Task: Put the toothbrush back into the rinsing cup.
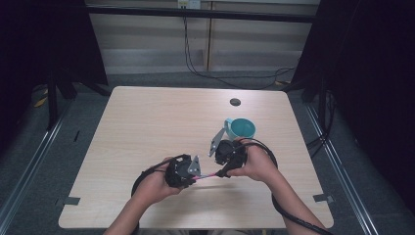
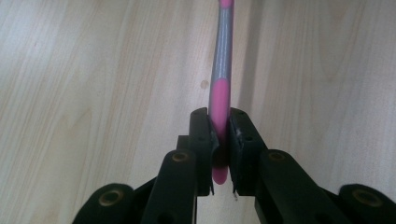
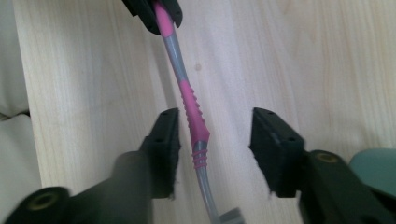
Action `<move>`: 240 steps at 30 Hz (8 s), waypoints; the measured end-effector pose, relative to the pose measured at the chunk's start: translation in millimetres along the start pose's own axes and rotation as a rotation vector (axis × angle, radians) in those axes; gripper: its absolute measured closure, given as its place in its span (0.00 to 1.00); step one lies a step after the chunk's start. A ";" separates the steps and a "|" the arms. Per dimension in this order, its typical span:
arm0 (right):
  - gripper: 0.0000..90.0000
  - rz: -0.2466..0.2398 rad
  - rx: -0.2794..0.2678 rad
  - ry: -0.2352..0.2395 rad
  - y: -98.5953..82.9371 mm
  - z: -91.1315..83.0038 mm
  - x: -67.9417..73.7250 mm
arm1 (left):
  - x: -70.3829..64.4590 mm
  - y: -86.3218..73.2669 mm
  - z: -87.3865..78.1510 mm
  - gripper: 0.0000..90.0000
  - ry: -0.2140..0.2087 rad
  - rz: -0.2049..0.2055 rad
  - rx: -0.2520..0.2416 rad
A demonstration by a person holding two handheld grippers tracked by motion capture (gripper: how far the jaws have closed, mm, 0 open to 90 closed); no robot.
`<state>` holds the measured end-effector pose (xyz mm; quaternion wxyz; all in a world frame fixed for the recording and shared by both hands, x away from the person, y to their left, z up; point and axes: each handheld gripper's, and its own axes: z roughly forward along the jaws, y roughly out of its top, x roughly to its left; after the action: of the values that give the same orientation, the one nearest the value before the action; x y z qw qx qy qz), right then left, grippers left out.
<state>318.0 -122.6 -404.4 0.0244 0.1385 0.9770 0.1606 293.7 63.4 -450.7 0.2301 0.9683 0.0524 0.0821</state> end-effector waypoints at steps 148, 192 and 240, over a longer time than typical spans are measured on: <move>0.93 0.614 -0.729 0.115 -19.2 -9.5 -28.0 | -0.5 22.5 7.3 0.74 -0.106 -0.350 -0.252; 0.93 0.569 -0.683 -0.014 -47.8 -50.3 -38.8 | 15.7 -38.2 21.4 0.19 0.039 -0.367 -0.181; 0.93 0.577 -0.695 -0.062 -52.9 -85.0 -57.2 | 8.1 -60.7 39.0 0.00 0.059 -0.363 -0.294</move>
<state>351.2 -212.8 -340.7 0.0529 0.3935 0.7852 0.4753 304.9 101.4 -511.5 0.3778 0.8963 0.2200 0.0745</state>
